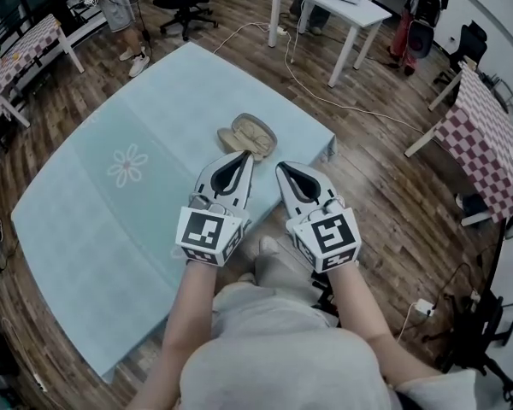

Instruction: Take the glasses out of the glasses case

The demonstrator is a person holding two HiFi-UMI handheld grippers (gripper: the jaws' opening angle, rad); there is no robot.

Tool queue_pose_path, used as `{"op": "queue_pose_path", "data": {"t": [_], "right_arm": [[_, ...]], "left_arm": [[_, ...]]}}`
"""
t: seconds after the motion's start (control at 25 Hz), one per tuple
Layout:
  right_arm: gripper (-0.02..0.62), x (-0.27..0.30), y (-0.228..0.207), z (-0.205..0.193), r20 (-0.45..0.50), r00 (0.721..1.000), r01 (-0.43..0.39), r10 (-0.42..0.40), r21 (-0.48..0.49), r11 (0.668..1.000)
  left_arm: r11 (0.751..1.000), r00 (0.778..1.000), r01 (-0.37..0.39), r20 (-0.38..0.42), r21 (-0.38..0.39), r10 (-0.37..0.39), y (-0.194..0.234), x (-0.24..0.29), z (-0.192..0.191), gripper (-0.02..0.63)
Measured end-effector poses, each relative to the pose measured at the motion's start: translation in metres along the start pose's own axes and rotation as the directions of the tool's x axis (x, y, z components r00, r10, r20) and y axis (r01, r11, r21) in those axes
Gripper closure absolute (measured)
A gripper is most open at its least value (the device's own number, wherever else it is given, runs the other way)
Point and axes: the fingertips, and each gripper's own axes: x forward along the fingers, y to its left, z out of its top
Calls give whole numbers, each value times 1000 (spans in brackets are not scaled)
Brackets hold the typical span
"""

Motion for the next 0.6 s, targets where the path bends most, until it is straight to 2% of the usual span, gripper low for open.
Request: {"op": "queue_pose_path", "data": {"t": [0.32,0.6], "right_arm": [[588,45,-24,-8,-44,998,-39,38,-12,999],[588,88,-43,-27,-100,990,-105,101,-28,994]], "left_arm": [[999,998,-40,-47,-28,39,32,28,-20,598],[996,992,-80,-98,-47,75,56,49,-42,598]]}}
